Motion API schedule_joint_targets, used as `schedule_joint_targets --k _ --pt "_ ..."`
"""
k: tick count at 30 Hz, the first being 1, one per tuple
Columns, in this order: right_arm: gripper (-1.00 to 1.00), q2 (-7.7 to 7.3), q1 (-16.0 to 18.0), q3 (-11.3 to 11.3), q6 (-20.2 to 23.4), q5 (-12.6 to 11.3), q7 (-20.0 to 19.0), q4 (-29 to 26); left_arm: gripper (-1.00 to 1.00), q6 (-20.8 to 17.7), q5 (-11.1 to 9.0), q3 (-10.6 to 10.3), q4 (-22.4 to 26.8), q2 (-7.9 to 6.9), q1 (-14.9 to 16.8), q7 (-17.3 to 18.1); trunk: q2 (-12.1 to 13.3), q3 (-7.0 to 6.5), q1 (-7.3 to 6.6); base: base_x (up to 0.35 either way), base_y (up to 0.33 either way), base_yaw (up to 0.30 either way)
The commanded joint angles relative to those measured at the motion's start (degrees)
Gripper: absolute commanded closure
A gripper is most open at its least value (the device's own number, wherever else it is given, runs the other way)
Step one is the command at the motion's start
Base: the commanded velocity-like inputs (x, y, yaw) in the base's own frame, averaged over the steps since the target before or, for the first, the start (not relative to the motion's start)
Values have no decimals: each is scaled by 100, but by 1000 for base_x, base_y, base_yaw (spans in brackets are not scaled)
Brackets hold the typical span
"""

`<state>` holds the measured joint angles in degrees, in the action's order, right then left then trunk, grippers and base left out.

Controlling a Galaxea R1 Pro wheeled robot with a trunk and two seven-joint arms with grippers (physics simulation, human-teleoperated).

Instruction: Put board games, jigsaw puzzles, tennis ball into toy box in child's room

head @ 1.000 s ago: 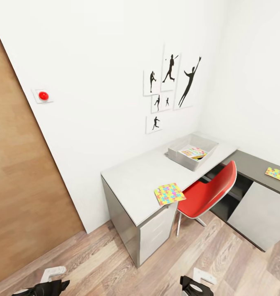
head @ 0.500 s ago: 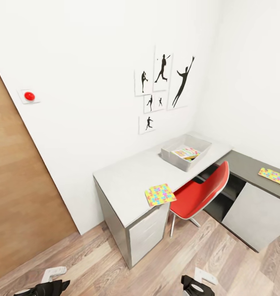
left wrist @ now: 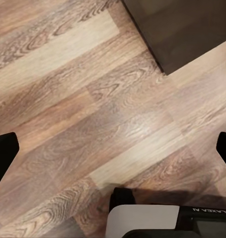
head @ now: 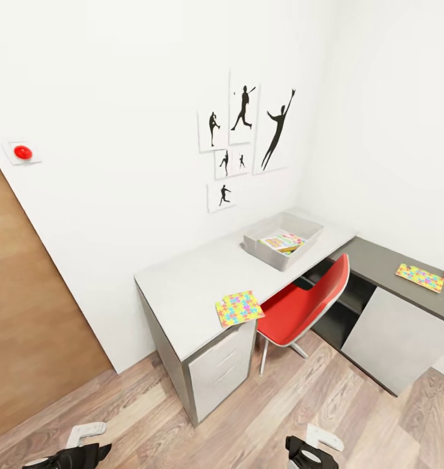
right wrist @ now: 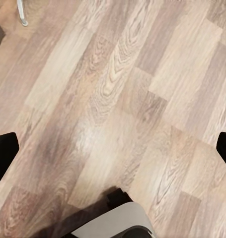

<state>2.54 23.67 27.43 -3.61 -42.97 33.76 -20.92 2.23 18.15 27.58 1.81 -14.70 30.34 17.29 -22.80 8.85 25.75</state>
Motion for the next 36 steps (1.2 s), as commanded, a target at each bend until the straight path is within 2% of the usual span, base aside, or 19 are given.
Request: schedule_joint_targets --k 1,8,20,30,36 --pt "-100 -2 5 45 -39 -59 26 0 -100 23 61 46 -6 -1 6 16 -12 12 3 0 -75 -2" --pt "-100 7 5 59 -35 -23 26 0 -100 23 58 46 -6 35 5 12 -12 12 3 0 -122 8" --pt "-100 9 5 64 -34 -14 26 0 -100 23 57 46 -6 76 -35 12 -12 12 3 -13 -93 128" --pt "-100 17 6 70 -34 -25 28 0 -100 23 55 46 -6 106 -62 11 -12 12 3 -50 -105 16" --pt "-100 18 6 70 -34 -27 26 0 -100 23 57 46 -6 115 -63 11 -12 12 3 -4 -208 130"
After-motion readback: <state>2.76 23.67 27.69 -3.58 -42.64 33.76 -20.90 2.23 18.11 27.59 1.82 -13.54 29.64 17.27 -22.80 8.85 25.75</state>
